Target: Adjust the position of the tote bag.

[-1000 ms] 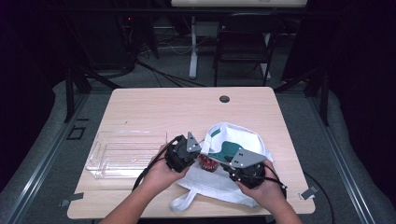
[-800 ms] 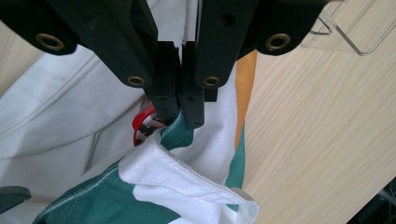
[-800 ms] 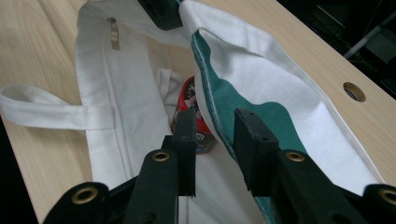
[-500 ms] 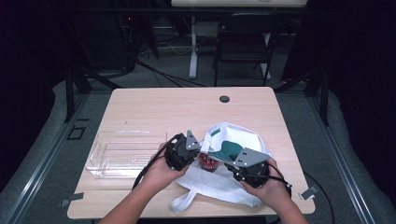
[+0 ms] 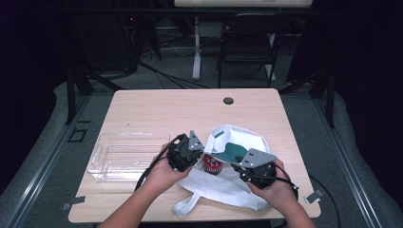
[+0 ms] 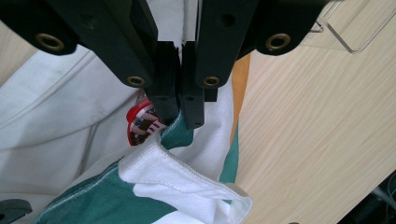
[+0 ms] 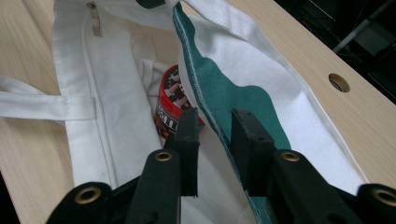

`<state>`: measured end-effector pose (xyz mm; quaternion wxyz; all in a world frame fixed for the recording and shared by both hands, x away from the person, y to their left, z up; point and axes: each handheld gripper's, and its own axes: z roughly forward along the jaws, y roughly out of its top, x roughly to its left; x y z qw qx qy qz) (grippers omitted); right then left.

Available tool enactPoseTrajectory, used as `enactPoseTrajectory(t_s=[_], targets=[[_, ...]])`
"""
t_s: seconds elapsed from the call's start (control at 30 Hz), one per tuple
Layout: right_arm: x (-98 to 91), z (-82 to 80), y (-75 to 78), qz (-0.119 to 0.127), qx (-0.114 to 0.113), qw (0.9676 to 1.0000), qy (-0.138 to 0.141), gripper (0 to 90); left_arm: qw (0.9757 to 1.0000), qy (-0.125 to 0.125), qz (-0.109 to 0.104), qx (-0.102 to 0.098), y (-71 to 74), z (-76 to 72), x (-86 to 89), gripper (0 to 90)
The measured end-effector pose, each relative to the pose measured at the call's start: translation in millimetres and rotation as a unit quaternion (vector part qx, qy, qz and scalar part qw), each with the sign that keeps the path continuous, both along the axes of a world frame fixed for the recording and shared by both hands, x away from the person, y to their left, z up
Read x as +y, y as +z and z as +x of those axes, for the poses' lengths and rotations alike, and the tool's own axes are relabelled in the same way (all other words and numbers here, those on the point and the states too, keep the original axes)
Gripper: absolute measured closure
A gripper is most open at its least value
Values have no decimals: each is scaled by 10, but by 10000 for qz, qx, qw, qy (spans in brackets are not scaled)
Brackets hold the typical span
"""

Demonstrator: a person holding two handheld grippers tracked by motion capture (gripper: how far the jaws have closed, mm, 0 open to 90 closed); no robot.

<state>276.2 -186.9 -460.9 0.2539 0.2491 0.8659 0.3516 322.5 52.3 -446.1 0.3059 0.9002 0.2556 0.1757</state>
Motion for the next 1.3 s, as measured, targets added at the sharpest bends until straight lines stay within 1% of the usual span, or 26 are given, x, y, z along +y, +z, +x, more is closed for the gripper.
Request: enactPoseTrajectory(t_s=[0.07, 0.2, 0.33, 0.43, 0.63, 0.8, 1.03, 1.13, 1.3], targets=[[-5, 5, 3, 1, 0, 10000, 1, 755, 10000, 3, -2, -14, 4, 5, 2, 883], [-2, 10, 8, -12, 6, 10000, -19, 780, 10000, 6, -13, 27, 11, 10, 5, 882], [5, 18, 21, -80, 17, 10000, -2, 804, 10000, 3, -26, 32, 20, 24, 15, 883], [12, 25, 31, -78, -26, 10000, -8, 821, 10000, 28, -59, 56, 28, 31, 22, 882], [15, 42, 56, -99, -36, 9999, -3, 843, 10000, 31, -57, 36, 46, 49, 21, 882], [12, 54, 76, -10, -79, 10000, -21, 871, 10000, 35, -47, 37, 59, 61, 18, 882], [17, 70, 87, 19, -60, 10000, -28, 858, 9999, 68, -62, 60, 71, 76, 16, 883], [19, 73, 87, 3, -51, 10000, 9, 840, 9999, 64, -69, 89, 74, 83, 18, 882], [29, 87, 80, -27, -9, 10000, 37, 828, 9999, 74, -81, 80, 78, 97, 16, 883]])
